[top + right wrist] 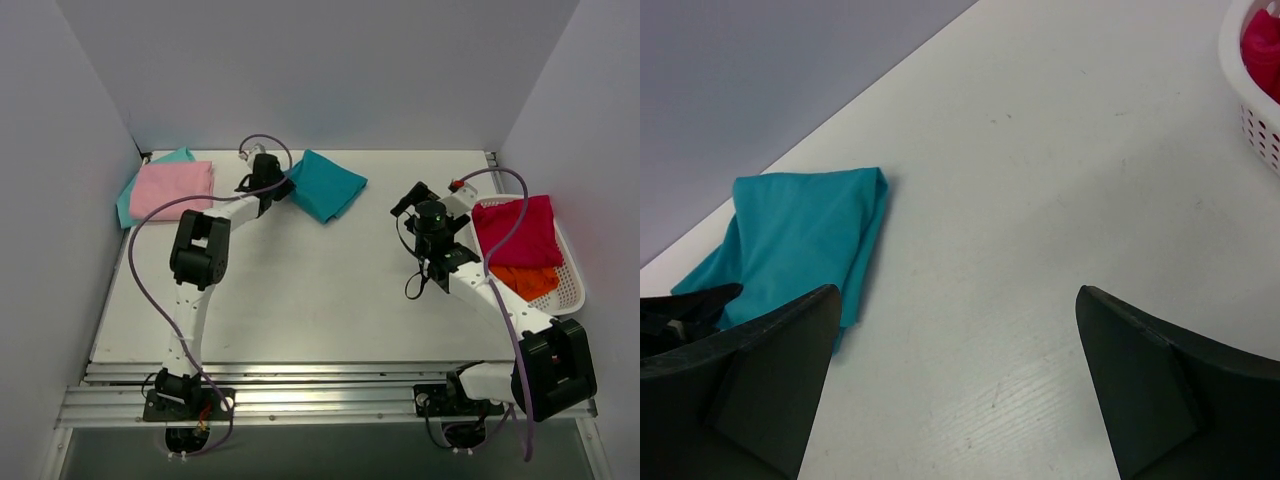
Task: Fold and stack the t-shirts
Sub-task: Neatly place the folded tshirt to the corner
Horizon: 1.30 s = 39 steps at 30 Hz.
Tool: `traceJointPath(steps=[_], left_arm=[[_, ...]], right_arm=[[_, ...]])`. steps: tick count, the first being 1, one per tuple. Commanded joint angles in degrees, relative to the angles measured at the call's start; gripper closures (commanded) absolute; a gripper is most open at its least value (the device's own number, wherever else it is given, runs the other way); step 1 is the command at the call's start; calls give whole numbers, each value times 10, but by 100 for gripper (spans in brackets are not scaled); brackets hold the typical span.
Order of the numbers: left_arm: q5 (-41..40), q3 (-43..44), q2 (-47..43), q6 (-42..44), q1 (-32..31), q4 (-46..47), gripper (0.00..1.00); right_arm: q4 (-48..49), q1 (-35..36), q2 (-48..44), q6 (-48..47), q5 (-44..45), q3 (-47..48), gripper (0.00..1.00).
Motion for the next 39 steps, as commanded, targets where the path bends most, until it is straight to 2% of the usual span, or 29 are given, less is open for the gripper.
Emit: traceJointPath(steps=[1,5,7,17,22,24,28,33,39], left_arm=[[33,32,-67,112,60,-56,98],[48,43,-89,183,102,-113,98],[70,79,-79,218,122,-141,98],[91,197,-48,270,184,-256,98],[99,169,-82,277,210,-251,98],[99,160,-90,279,240,-251,98],[157,168,-96,261,289,-251,98],[165,192,-110,258,338,-278,98],[138,115,-170,243,385,-243,98]], right_arm=[[23,-3,-17,5,-4,-8,0],[34,-3,-17,10,-20,-13,0],[42,-3,-17,11,-26,-14,0],[61,-3,0,16,-50,-17,0],[65,-3,5,15,-51,-14,0],[70,-3,12,15,-54,-14,0],[77,-3,25,18,-63,-13,0],[87,-2,39,20,-76,-10,0],[92,2,64,19,-81,5,0]])
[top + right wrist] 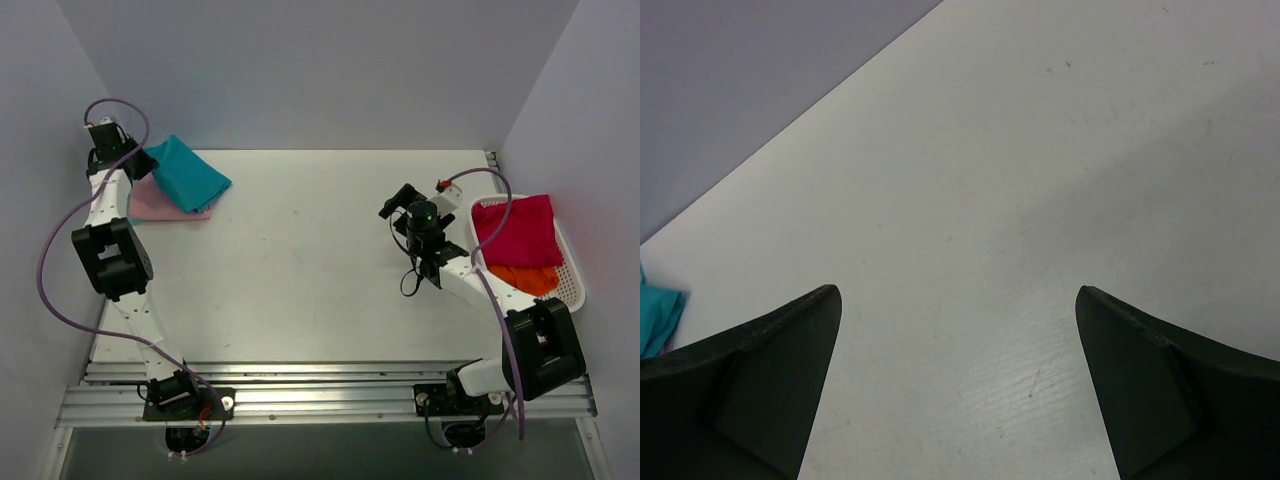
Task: Fold and stack the t-shirts
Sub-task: Neatly place the folded tshirt to the corner
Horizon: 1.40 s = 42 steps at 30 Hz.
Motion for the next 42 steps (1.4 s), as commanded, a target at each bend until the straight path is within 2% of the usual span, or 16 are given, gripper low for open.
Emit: traceJointPath(steps=[1,6,8,9,10,12,13,17,20,27,28,29,33,35,38,42], left_arm=[[-11,-30,-86,-16,14,44,98],[-8,-105,-93,-68,61,78,97],[-5,-105,-75,-79,74,72,78],[-5,-105,-55,-93,78,65,65],[-10,-105,-44,-100,81,58,29],[-24,-109,-26,-121,89,48,10],[-29,-113,-12,-128,92,52,4],[-39,-155,-10,-166,109,74,3],[-81,-207,-58,-178,110,97,3],[-256,-351,-316,-152,96,149,3],[-274,-362,-343,-146,91,152,0],[-293,-374,-368,-142,80,153,3],[-387,-471,-532,-75,25,206,5],[-438,-485,-577,-57,0,201,5],[-400,-526,-656,-43,-32,198,5],[-353,-588,-746,-35,-108,184,5]], right_arm=[[26,2,20,4,-9,22,0],[26,13,39,4,-11,31,0],[25,14,40,3,-10,32,0],[23,15,38,3,-9,31,0],[23,15,37,2,-9,31,0],[22,15,37,2,-9,30,0],[20,15,36,2,-9,31,0],[19,15,32,1,-7,27,0],[18,15,32,1,-5,27,0],[13,26,25,-2,9,25,0],[13,28,24,-4,15,25,0],[14,38,24,-6,18,26,0],[26,76,29,-39,30,41,0],[20,93,39,-61,34,55,0],[16,122,44,-74,40,77,0],[38,172,21,-106,58,79,0]])
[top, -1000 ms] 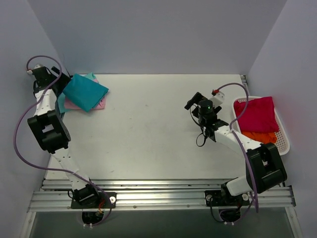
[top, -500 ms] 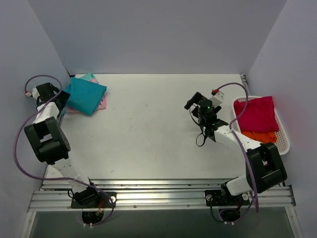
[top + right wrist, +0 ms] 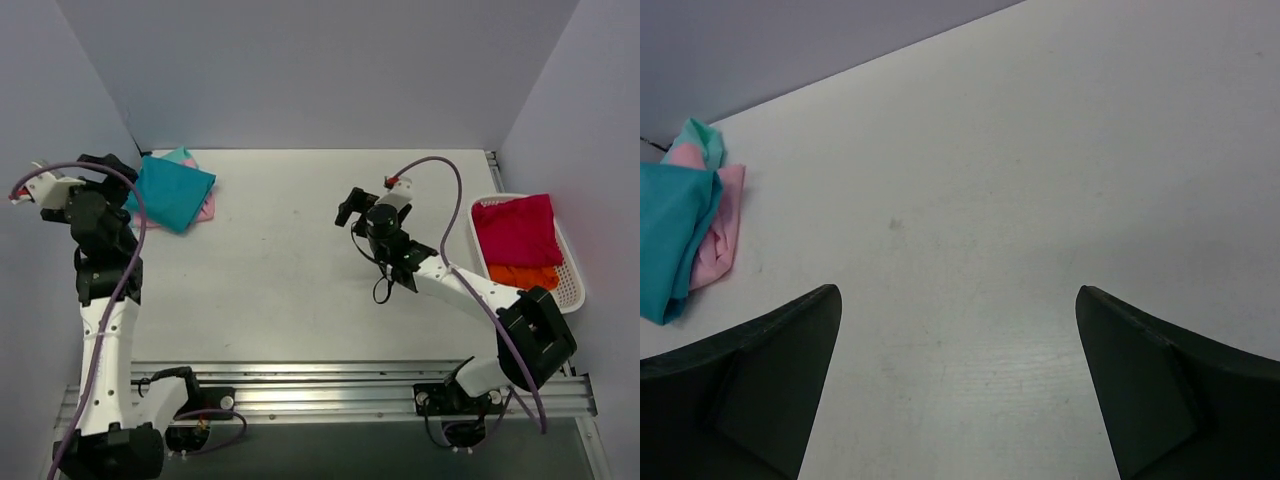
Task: Fold and stack the t-shirts
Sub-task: Neatly place the folded tshirt to the corner
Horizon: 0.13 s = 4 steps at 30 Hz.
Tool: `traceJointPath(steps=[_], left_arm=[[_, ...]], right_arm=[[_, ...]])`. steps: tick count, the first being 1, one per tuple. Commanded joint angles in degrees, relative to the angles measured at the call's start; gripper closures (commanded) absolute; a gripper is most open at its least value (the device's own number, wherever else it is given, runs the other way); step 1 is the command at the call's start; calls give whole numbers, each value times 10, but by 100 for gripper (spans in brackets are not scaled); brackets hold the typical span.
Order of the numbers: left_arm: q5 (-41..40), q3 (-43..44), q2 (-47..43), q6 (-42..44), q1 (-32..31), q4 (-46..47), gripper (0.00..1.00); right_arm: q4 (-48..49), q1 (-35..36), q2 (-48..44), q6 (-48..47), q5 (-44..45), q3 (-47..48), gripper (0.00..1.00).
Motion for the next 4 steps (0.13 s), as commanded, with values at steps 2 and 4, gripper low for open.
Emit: traceJointPath(steps=[2,4], left_arm=[[26,-104,-46,36,-111,-3,5],[31,-157,-71,32,-171,27,5]], right_arm=[[27,61,-34,-51,40,19,0],[30,96,-48,-81,44,24,0]])
